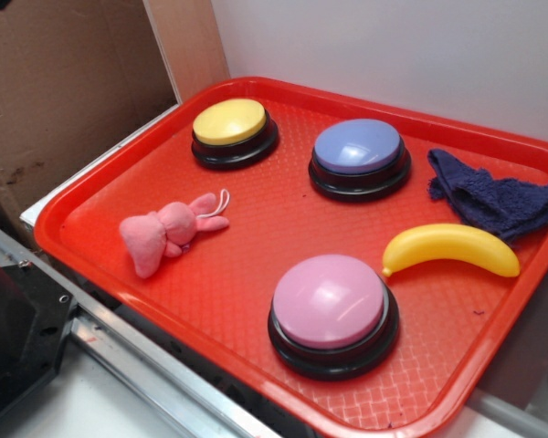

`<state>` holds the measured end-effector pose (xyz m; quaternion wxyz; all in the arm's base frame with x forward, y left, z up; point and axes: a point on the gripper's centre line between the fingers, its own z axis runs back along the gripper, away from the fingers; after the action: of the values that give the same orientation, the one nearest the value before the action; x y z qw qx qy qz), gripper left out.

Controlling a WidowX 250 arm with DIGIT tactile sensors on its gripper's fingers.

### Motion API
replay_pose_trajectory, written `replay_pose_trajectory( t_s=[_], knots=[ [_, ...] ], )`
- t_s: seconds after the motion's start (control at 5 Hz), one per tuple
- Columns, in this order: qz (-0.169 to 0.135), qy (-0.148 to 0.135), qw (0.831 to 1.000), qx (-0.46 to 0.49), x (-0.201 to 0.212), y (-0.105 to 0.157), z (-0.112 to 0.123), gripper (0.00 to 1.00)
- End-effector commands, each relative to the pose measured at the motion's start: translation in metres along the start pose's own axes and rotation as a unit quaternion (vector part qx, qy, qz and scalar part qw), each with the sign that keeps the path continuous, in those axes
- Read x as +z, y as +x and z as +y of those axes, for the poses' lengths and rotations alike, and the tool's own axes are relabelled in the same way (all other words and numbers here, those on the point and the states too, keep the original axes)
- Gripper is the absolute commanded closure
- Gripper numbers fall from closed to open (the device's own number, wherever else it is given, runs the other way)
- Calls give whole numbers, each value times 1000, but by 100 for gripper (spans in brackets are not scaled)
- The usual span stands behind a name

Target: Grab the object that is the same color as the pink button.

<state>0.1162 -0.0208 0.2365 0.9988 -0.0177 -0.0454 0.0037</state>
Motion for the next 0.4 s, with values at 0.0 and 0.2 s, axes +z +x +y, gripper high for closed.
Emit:
replay_pose_trajectory(
  t_s=[0.0,0.2],
  knots=[
    [0,0,1000,0,0,0,0,0],
    [-9,6,1000,24,-17,7,4,0]
  ],
)
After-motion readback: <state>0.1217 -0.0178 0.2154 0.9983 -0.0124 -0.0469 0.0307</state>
